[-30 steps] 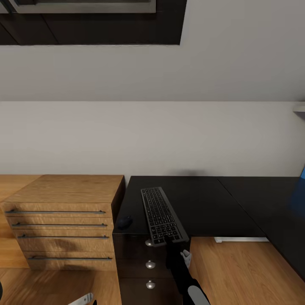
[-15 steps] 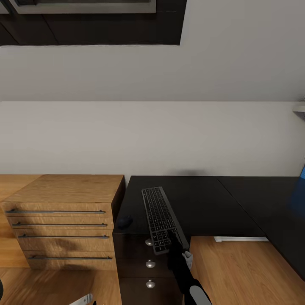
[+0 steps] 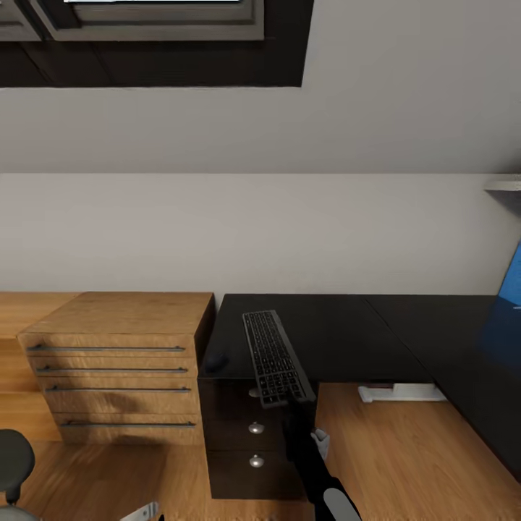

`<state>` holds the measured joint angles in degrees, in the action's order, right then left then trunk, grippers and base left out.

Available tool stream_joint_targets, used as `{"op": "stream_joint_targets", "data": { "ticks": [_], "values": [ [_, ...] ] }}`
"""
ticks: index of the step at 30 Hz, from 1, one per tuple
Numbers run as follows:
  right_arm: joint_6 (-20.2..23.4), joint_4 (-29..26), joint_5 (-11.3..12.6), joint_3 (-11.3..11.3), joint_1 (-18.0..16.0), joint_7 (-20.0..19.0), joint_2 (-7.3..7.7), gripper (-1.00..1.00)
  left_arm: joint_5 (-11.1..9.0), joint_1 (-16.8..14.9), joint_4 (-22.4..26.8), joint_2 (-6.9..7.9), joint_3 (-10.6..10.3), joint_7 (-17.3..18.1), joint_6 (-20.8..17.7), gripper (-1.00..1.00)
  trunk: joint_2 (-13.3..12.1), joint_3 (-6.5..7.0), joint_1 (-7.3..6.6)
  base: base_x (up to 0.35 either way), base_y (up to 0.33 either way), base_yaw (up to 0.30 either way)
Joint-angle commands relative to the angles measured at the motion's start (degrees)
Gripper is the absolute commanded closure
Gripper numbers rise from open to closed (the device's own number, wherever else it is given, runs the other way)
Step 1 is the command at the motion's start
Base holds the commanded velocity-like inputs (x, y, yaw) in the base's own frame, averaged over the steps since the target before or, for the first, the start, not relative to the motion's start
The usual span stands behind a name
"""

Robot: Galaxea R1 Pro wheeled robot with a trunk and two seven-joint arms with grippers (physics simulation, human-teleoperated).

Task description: In the bedroom, organize the workspace by keeping the computer under the desk, ensuring the monitor is on the desk, placing the keyboard on the desk next to the monitor, placing the mouse on the desk next to the keyboard, moving the folder from the swivel chair onto the desk next to the mouse, stacking the notebook on top of the folder with the pen on top of the notebook, and positioning the swivel chair next to the desk.

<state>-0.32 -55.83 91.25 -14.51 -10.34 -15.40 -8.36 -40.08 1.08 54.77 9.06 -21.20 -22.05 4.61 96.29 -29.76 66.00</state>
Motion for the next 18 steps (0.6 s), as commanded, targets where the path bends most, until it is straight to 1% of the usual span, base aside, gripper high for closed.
{"op": "stream_joint_targets", "data": {
  "ticks": [1, 7, 8, 11, 12, 14, 15, 16, 18],
  "values": [
    [0.0, 0.0, 0.6, -0.1, 0.0, -0.2, 0.01, -1.0, -0.6, 0.0, 0.0, 0.08, -0.3, -0.4, 0.4, -1.0, 0.0, -0.05, -0.03, -0.261, -0.109, 0.0],
    [-0.1, 0.2, 0.5, 0.0, 0.0, -0.2, 0.0, -1.0, -0.5, 0.0, -0.2, 0.06, -0.3, -0.4, 0.4, -1.0, 0.0, -0.05, -0.03, -0.291, -0.16, 0.0],
    [-0.9, 0.6, 0.5, 0.0, 0.0, 0.5, 0.0, -1.0, -0.6, 0.0, -0.3, 0.07, -0.3, -0.4, 0.4, -1.0, 0.0, -0.05, -0.03, -0.286, -0.206, 0.0],
    [-1.7, 0.9, 0.2, 0.0, 0.0, 0.9, 0.01, -1.0, -0.5, 0.0, -0.3, 0.08, -0.3, -0.4, 0.4, -1.0, 0.0, -0.05, -0.03, -0.28, -0.209, 0.0],
    [-3.3, 2.9, -3.2, -0.1, 0.0, 1.2, 0.01, -1.0, -0.6, 0.0, -0.3, 0.04, -0.3, -0.3, 0.4, -1.0, 0.0, -0.05, -0.03, -0.062, -0.056, 0.0],
    [-3.5, 3.2, -4.6, 0.0, 0.0, 1.2, 0.03, -1.0, -0.6, 0.0, -0.3, 0.02, -0.3, -0.3, 0.4, -1.0, 0.0, -0.05, -0.03, -0.045, -0.04, 0.0],
    [-3.9, 3.5, -6.9, 0.0, 0.0, 1.3, 0.08, -1.0, -0.5, 0.0, -0.3, 0.01, -0.4, -0.3, 0.4, -1.0, 0.0, -0.05, -0.03, -0.02, -0.018, 0.0],
    [-4.4, 3.7, -8.5, 0.0, 0.0, 1.3, 0.16, -1.0, -0.5, 0.0, -0.3, 0.0, -0.4, -0.3, 0.4, -1.0, 0.0, -0.05, -0.03, -0.013, -0.012, 0.0],
    [-5.1, 4.0, -10.2, 0.0, 0.0, 1.3, 0.38, -1.0, -0.5, 0.0, -0.3, 0.0, -0.5, -0.3, 0.4, -1.0, 0.0, -0.05, -0.03, -0.009, -0.008, 0.0]
  ]
}}
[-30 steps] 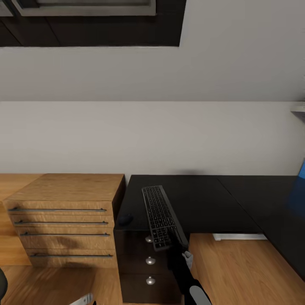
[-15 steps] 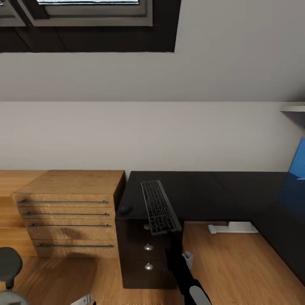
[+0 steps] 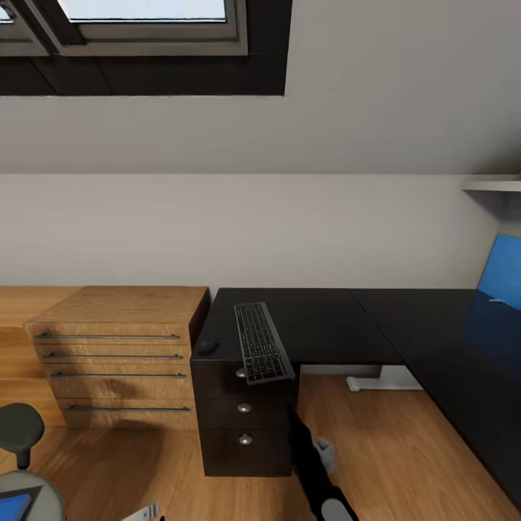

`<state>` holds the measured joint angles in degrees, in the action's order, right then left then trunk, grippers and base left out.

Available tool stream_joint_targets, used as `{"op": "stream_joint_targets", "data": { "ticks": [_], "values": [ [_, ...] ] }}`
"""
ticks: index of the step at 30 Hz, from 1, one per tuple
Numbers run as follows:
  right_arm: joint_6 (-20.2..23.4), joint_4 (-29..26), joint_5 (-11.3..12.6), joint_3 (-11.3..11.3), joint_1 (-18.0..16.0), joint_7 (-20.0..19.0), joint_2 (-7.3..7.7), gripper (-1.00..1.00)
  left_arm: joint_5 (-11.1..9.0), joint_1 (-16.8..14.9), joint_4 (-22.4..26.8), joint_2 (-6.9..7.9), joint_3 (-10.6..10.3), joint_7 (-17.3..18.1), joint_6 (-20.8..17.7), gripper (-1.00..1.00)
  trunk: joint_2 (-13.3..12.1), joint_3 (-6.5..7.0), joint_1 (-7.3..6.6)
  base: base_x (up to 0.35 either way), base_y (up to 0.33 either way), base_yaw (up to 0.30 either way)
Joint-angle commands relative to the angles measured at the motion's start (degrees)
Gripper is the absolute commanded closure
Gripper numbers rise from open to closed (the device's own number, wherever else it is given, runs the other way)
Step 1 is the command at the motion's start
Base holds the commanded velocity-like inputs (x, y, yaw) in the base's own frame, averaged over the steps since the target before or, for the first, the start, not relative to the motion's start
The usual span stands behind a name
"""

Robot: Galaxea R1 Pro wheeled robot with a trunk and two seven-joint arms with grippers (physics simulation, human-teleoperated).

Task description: In the bedroom, organize the workspace by keeping the computer under the desk, ensuring the monitor is on the desk, placing the keyboard on the desk next to the monitor, placing the mouse on the desk next to the keyboard, moving the folder from the swivel chair onto the desk next to the mouse, stacking the notebook on top of the folder with the pen on top of the notebook, and positioning the swivel chair next to the desk.

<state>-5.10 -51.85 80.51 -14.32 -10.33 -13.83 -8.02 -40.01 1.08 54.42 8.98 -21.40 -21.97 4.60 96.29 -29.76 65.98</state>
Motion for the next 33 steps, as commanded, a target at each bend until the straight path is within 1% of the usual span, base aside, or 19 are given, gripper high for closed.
{"op": "stream_joint_targets", "data": {
  "ticks": [1, 2, 3, 4, 5, 7, 8, 9, 10, 11, 12, 13, 17, 22, 26, 31, 33],
  "values": [
    [-1.3, 0.8, -1.2, -0.2, 0.0, -0.2, 0.38, -1.0, -0.6, 0.0, 0.1, 0.08, -0.5, -0.4, 0.4, -1.0, -0.4, 0.13, -0.22, -0.005, -0.005, 0.0],
    [-2.5, 2.3, -3.3, -0.2, 0.0, -0.2, 0.74, -1.0, -0.6, 0.0, 0.1, 0.08, -0.8, -0.4, 0.4, -1.0, -0.8, 0.31, -0.44, -0.003, -0.003, 0.0],
    [-3.2, 3.3, -4.4, -0.2, 0.0, -0.2, 0.88, -1.0, -0.6, 0.0, 0.1, 0.08, -0.9, -0.5, 0.4, -1.0, -1.2, 0.49, -0.66, -0.003, -0.002, 0.0],
    [-4.9, 5.5, -7.2, -0.2, 0.0, -0.2, 1.06, -1.0, -0.6, 0.0, 0.1, 0.08, -1.0, -0.5, 0.4, -1.0, -1.6, 0.67, -0.88, -0.002, -0.002, 0.0],
    [-6.0, 6.7, -8.7, -0.2, 0.0, -0.2, 1.11, -1.0, -0.6, 0.0, 0.1, 0.08, -1.2, -0.5, 0.4, -1.0, -2.0, 0.85, -1.1, -0.001, -0.001, 0.0],
    [-11.8, 11.3, -15.3, -0.3, 0.0, -0.1, 1.21, -1.0, -0.6, 0.0, 0.1, 0.08, -1.4, -0.6, 0.4, -1.0, -2.8, 1.21, -1.54, 0.0, 0.0, 0.0],
    [-13.4, 12.2, -16.7, -0.3, 0.0, -0.1, 1.22, -1.0, -0.6, 0.0, 0.1, 0.08, -1.4, -0.6, 0.4, -1.0, -3.2, 1.39, -1.76, 0.0, 0.0, 0.0],
    [-16.5, 13.8, -19.2, -0.3, 0.0, -0.1, 1.23, -1.0, -0.6, 0.0, 0.1, 0.08, -1.4, -0.6, 0.4, -1.0, -3.6, 1.57, -1.98, 0.0, 0.0, 0.0],
    [-19.4, 15.2, -21.1, -0.3, 0.0, -0.1, 1.24, -1.0, -0.6, 0.0, 0.1, 0.08, -1.4, -0.6, 0.4, -1.0, -4.0, 1.75, -2.2, 0.0, 0.0, 0.0],
    [-21.9, 16.8, -22.4, -0.3, 0.0, -0.1, 1.22, -1.0, -0.6, 0.0, 0.1, 0.08, -1.4, -0.7, 0.4, -1.0, -4.4, 1.93, -2.42, 0.0, 0.0, 0.0],
    [-22.9, 17.7, -23.0, -0.4, 0.0, -0.1, 1.23, -1.0, -0.6, 0.0, 0.1, 0.08, -1.4, -0.7, 0.4, -1.0, -4.8, 2.11, -2.64, 0.0, 0.0, 0.0],
    [-24.7, 19.7, -24.1, -0.4, -0.1, -0.1, 1.2, -1.0, -0.6, 0.0, 0.1, 0.08, -1.4, -0.7, 0.4, -1.0, -5.2, 2.29, -2.86, 0.0, 0.0, 0.0],
    [-27.5, 24.7, -27.2, -0.4, -0.1, -0.1, 1.56, -1.0, -0.5, 0.0, 0.1, 0.08, -1.5, -0.7, 0.4, -1.0, -6.8, 3.0, -3.74, 0.0, 0.0, 0.0],
    [-28.3, 29.0, -28.3, -0.2, 0.0, -0.1, 3.01, -1.0, -0.6, 0.0, 0.0, 0.08, -1.5, -0.6, 0.4, -1.0, -8.8, 3.9, -4.83, 0.0, 0.0, 0.0],
    [-28.4, 30.5, -28.7, -0.4, 0.0, -0.2, 3.28, -1.0, -0.7, 0.0, -0.5, 0.08, -1.5, -0.6, 0.3, -1.0, -10.4, 4.62, -5.71, 0.0, 0.0, 0.0],
    [-28.8, 32.1, -29.9, -0.5, 0.0, -0.2, 3.36, -1.0, -0.7, 0.0, -1.4, 0.08, -1.6, -0.5, 0.3, -1.0, -12.4, 5.52, -6.81, 0.0, 0.0, 0.0],
    [-28.9, 32.8, -30.5, -0.5, 0.0, -0.2, 3.88, -1.0, -0.7, 0.0, -1.8, 0.08, -1.6, -0.4, 0.3, -1.0, -13.2, 5.88, -7.25, 0.0, 0.0, 0.0]
  ]
}}
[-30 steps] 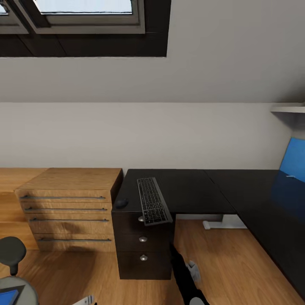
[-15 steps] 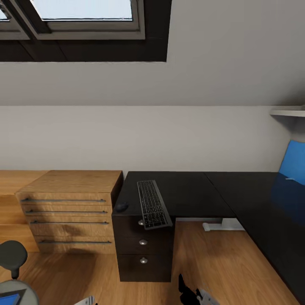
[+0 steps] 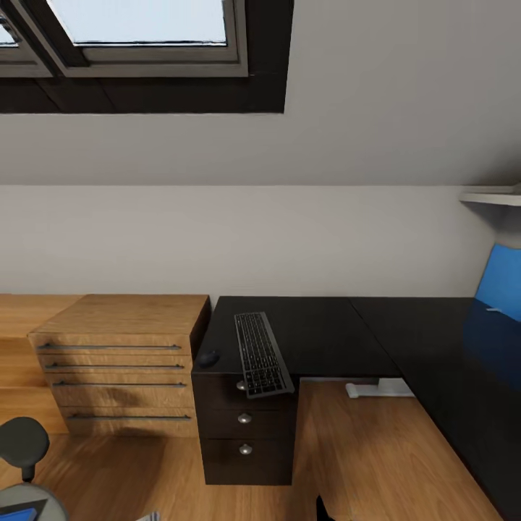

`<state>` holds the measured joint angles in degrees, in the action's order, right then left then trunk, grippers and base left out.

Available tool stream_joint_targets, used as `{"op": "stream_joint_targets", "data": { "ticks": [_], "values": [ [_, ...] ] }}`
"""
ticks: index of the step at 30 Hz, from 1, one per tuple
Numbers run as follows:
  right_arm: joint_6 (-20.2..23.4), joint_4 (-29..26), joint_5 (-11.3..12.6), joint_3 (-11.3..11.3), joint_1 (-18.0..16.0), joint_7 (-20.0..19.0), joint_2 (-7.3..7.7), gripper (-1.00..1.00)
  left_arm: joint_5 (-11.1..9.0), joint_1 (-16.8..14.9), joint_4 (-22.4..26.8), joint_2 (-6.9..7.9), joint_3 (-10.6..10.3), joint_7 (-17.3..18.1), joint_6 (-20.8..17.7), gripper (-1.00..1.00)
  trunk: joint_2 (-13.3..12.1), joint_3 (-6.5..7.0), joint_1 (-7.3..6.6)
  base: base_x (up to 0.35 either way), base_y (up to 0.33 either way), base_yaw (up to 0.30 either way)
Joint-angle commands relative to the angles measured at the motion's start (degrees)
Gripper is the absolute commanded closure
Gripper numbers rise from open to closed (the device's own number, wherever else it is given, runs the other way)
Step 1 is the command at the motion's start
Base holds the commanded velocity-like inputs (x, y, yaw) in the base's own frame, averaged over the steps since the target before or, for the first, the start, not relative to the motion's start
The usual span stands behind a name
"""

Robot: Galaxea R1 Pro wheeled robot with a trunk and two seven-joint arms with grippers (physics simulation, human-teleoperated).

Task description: In the bedroom, organize the workspace by keeping the computer under the desk, ensuring the monitor is on the desk, placing the keyboard on the desk next to the monitor, placing the mouse on the desk next to the keyboard, moving the folder from the swivel chair onto the desk next to the mouse, stacking the notebook on top of the folder with the pen on top of the notebook, and positioning the swivel chair next to the desk.

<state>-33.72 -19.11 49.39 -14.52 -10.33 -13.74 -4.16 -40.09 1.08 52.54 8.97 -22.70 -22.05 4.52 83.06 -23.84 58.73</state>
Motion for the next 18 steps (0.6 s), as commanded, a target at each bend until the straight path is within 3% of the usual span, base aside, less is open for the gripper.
{"op": "stream_joint_targets", "data": {
  "ticks": [1, 4, 14, 18],
  "values": [
    [-0.3, 0.2, 0.3, -0.3, 0.0, -0.3, 0.11, -1.0, -0.6, 0.0, 0.0, 0.08, -0.3, -0.4, 0.4, -1.0, -0.4, 0.14, -0.22, 0.0, 0.0, 0.0],
    [-0.3, 0.3, -1.1, -0.3, -0.1, -0.3, 0.09, -1.0, -0.6, 0.0, 0.0, 0.07, -0.3, -0.4, 0.4, -1.0, -1.6, 0.67, -0.88, 0.0, 0.0, 0.0],
    [-0.4, 0.3, -3.4, -0.4, 0.0, -0.2, -0.19, -1.0, -0.7, 0.0, -0.2, 0.08, -0.2, -0.4, 0.4, -1.0, -1.6, 0.67, -0.88, -0.007, 0.0, 0.0],
    [-0.5, 0.3, -3.5, -0.4, 0.0, -0.2, -0.22, -1.0, -0.7, 0.0, -1.1, 0.08, -0.3, -0.4, 0.4, -1.0, -1.6, 0.67, -0.88, -0.229, 0.0, 0.0]
  ]
}}
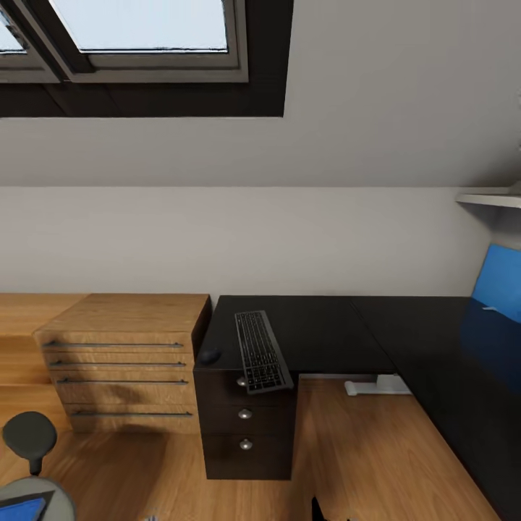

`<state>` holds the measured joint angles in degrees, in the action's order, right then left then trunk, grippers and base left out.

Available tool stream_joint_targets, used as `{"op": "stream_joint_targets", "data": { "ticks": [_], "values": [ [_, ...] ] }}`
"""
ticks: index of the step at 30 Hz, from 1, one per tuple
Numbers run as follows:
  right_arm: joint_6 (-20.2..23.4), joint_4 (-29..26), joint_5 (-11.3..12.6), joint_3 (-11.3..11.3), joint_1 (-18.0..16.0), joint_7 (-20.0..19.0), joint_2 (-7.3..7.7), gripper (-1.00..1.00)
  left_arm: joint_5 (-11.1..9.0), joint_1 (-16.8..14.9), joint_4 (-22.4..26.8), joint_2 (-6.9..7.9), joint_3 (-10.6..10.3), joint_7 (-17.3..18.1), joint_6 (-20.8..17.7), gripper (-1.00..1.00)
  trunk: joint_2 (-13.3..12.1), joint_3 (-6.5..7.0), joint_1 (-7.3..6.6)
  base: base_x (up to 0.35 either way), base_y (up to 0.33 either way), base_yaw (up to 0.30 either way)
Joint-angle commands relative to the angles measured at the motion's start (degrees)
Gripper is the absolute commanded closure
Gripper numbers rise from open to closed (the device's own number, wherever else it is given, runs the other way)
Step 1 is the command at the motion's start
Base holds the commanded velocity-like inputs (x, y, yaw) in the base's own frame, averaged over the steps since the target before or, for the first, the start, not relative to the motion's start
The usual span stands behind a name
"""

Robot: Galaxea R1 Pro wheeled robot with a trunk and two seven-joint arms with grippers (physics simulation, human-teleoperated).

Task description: In the bedroom, organize the workspace by keeping the computer under the desk, ensuring the monitor is on the desk, placing the keyboard on the desk next to the monitor, placing the mouse on the desk next to the keyboard, moving the folder from the swivel chair onto the desk next to the mouse, stacking the notebook on top of the folder with the pen on top of the notebook, and positioning the swivel chair next to the desk.

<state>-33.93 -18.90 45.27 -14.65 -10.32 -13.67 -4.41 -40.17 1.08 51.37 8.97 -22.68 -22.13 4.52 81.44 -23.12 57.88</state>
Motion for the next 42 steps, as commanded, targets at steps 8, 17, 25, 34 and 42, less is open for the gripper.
{"op": "stream_joint_targets", "data": {
  "ticks": [8, 17, 25, 34, 42],
  "values": [
    [-0.3, 0.1, 0.6, -0.2, -0.1, -0.2, 0.09, -1.0, -0.5, 0.0, -0.1, 0.08, -0.3, -0.4, 0.4, -1.0, 0.0, -0.36, -0.03, -0.32, 0.0, 0.099],
    [-0.3, 0.1, 0.6, -0.2, -0.1, -0.2, 0.1, -1.0, -0.6, 0.0, -0.1, 0.08, -0.3, -0.4, 0.4, -1.0, 0.0, -0.97, -0.03, -0.336, 0.0, 0.176],
    [-0.3, 0.1, 0.6, -0.2, -0.1, -0.2, 0.06, -1.0, -0.5, 0.0, -0.1, 0.08, -0.3, -0.4, 0.4, -1.0, 0.0, -1.53, -0.03, -0.336, -0.009, 0.174],
    [-0.3, 0.2, 0.7, -0.2, -0.1, -0.2, 0.01, -1.0, -0.6, 0.0, -0.1, 0.08, -0.3, -0.5, 0.4, -1.0, 0.0, -2.21, -0.03, -0.336, -0.011, 0.127],
    [-0.3, 0.2, 0.7, -0.2, -0.1, -0.2, 0.01, -1.0, -0.7, 0.0, -0.2, 0.08, -0.3, -0.5, 0.4, -1.0, 0.0, -2.59, -0.03, -0.337, 0.0, 0.008]
  ]
}}
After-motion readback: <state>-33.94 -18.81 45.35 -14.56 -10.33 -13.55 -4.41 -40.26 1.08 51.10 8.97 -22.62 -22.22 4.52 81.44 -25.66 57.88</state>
